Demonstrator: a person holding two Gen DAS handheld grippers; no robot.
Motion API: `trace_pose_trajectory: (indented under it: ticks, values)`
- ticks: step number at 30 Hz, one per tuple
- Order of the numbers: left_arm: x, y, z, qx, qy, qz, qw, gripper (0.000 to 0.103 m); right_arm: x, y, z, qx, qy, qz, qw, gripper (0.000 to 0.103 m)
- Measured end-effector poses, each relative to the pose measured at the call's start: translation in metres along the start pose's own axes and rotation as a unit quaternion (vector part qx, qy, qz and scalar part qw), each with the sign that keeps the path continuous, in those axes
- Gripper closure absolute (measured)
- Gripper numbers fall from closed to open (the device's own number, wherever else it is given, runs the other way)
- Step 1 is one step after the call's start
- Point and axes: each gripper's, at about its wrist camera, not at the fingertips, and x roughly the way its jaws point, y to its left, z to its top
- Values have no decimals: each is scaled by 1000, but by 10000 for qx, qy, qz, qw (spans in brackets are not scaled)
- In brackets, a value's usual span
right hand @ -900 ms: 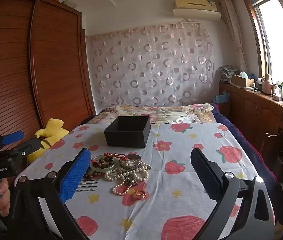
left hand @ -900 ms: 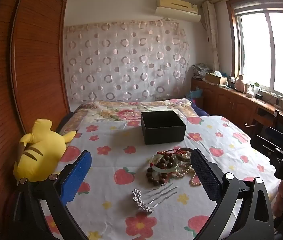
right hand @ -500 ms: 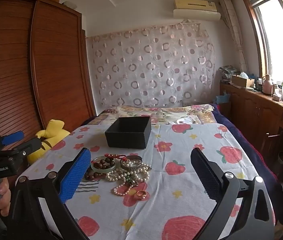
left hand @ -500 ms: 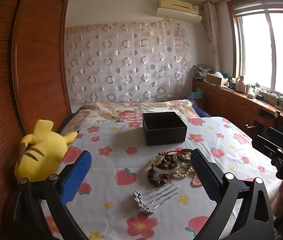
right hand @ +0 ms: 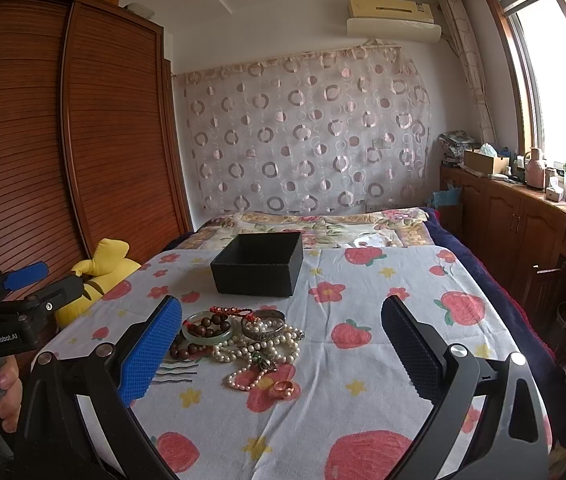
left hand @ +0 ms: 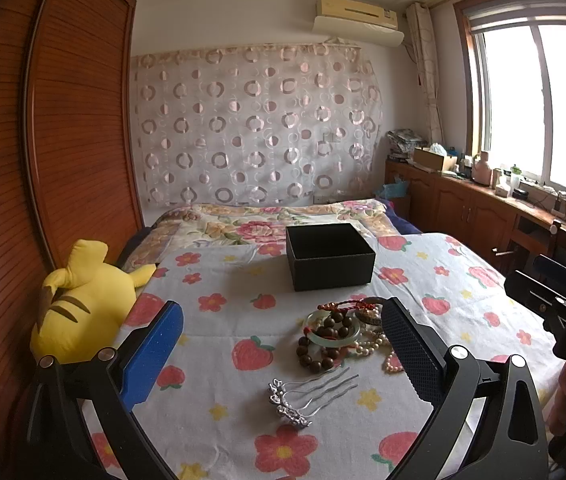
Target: Organize jewelry
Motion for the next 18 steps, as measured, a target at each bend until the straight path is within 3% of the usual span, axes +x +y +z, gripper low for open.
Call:
trace_pose_trajectory:
  ticks: [18]
  values:
    - [2, -2, -1, 13, -54, 44, 10000, 7, 1, -1, -1, 10, 10, 6, 10000, 2]
